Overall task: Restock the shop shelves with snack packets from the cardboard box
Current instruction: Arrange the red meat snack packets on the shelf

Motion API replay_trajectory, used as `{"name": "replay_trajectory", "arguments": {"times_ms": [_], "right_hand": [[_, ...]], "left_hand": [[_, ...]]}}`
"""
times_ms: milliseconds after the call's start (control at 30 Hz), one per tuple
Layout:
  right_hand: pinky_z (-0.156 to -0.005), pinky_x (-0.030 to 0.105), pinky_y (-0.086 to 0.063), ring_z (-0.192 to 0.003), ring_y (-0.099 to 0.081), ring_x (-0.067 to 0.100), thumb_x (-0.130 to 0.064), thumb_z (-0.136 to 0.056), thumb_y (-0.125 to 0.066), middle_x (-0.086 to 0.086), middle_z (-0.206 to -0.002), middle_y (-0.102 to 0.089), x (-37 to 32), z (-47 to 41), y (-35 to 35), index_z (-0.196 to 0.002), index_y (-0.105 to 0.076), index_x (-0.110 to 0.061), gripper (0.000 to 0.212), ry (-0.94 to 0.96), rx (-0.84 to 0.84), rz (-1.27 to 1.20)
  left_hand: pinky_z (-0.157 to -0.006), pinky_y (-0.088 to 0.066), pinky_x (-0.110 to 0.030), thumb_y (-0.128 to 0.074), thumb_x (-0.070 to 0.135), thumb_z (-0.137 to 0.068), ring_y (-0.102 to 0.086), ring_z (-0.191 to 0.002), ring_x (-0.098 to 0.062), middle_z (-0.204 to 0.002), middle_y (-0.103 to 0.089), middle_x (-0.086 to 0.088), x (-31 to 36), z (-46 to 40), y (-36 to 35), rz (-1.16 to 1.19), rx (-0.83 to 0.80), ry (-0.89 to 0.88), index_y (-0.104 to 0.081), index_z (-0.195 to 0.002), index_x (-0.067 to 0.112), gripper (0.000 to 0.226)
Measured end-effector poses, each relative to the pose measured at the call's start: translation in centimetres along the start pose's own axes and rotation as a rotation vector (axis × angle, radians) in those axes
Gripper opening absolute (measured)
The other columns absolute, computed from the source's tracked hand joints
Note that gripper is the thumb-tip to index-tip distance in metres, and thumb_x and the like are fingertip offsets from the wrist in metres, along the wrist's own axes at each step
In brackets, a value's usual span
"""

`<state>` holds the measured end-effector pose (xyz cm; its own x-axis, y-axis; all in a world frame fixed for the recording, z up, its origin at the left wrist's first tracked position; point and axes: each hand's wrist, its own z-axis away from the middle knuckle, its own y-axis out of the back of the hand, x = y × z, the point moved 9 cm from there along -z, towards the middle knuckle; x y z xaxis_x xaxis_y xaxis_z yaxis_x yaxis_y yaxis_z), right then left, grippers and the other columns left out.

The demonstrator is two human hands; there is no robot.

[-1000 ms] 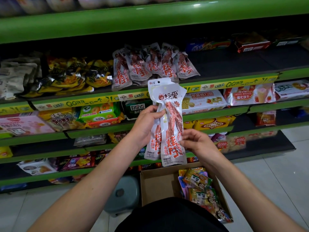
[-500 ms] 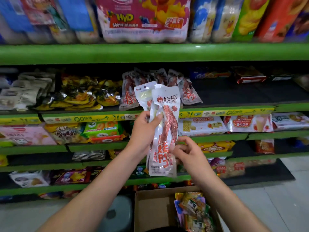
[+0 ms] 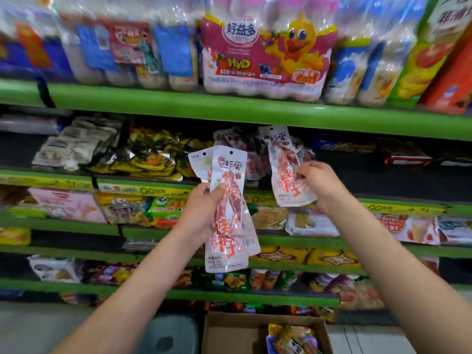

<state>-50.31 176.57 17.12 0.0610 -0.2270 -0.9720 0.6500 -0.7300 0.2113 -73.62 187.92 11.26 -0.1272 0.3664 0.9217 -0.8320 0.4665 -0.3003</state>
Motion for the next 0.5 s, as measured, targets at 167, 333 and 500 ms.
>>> {"name": "replay_trajectory", "arguments": {"times_ms": [167,333,500], "right_hand": [[-0.063,0.033,-0.049,-0.073,-0.058,0.021,-0.010,-0.099,-0.055,0.008,-0.096,-0.063,-1.8,-6.4,0.1,-0.097,-0.063,-0.011,0.009,-0.058,0.092,0.076],[-0.087,0.031,-0.053,-0.111,-0.065,0.028,-0.011,-0.101,-0.051,0.013,-0.128,-0.065,-2.1,-8.7,-1.2,-0.123,-0.063,-0.003,0.027,-0.028,0.091,0.503],[-0.075,0.030,-0.045,-0.101,-0.063,0.032,-0.020,-0.097,-0.056,0.019,-0.122,-0.067,-1.5,-7.8,-0.7,-0.117,-0.066,-0.007,0.026,0.024,0.131,0.560]], "left_hand": [[-0.069,-0.062,-0.042,-0.059,0.024,-0.101,-0.077,-0.088,-0.027,-0.098,-0.079,-0.008,1.5,-0.1,1.3,0.017,-0.001,-0.020,-0.062,-0.113,0.013,0.017],[-0.073,-0.063,-0.045,-0.057,0.024,-0.102,-0.076,-0.091,-0.027,-0.101,-0.078,-0.009,2.8,-0.4,1.1,-0.020,-0.032,-0.026,-0.060,-0.116,0.011,0.019],[-0.056,-0.059,-0.032,-0.060,0.025,-0.100,-0.077,-0.078,-0.023,-0.087,-0.079,-0.006,3.2,-0.6,0.9,-0.028,-0.009,-0.019,-0.061,-0.104,0.012,0.013]]}}
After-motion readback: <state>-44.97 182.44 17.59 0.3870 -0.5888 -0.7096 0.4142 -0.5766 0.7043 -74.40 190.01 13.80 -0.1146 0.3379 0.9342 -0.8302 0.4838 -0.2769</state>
